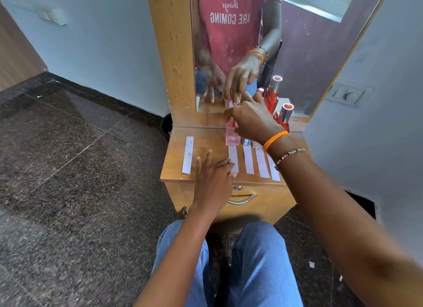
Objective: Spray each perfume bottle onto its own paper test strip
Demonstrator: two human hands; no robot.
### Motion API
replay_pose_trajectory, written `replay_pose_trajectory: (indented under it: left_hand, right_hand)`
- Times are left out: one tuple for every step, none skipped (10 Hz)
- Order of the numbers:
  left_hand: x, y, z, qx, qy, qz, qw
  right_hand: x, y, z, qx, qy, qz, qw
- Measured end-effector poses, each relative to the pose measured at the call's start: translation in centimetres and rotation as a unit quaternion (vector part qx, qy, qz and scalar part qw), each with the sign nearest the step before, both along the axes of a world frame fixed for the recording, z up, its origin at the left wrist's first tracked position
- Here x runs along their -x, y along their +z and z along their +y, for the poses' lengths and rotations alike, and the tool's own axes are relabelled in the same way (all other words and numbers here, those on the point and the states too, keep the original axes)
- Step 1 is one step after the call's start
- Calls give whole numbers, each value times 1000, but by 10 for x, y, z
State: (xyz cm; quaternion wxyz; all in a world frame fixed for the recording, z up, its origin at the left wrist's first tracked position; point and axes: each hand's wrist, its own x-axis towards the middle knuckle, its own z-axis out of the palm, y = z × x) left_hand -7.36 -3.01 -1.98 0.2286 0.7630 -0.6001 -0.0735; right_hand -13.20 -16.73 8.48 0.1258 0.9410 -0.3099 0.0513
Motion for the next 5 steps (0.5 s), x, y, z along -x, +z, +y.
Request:
replay_pose_trajectory:
  left_hand:
    - [0, 0, 0, 0, 2, 1, 1000]
    - [0, -1, 1, 3, -1, 0, 1000]
    - [-2, 0, 0, -8, -5, 14, 1000]
    - [-2, -2, -1, 12, -12, 45, 999]
    - [-4, 1, -1, 57, -1, 60, 997]
  right_hand:
    - [0, 0, 0, -4, -7, 8, 1000]
    - [0, -1, -2, -3, -14, 12, 1000]
    - [1, 1, 0, -18, -19, 19, 999]
    - [8, 5, 3, -15, -11, 7, 1000]
    - [28, 12, 8, 6, -21, -133, 991]
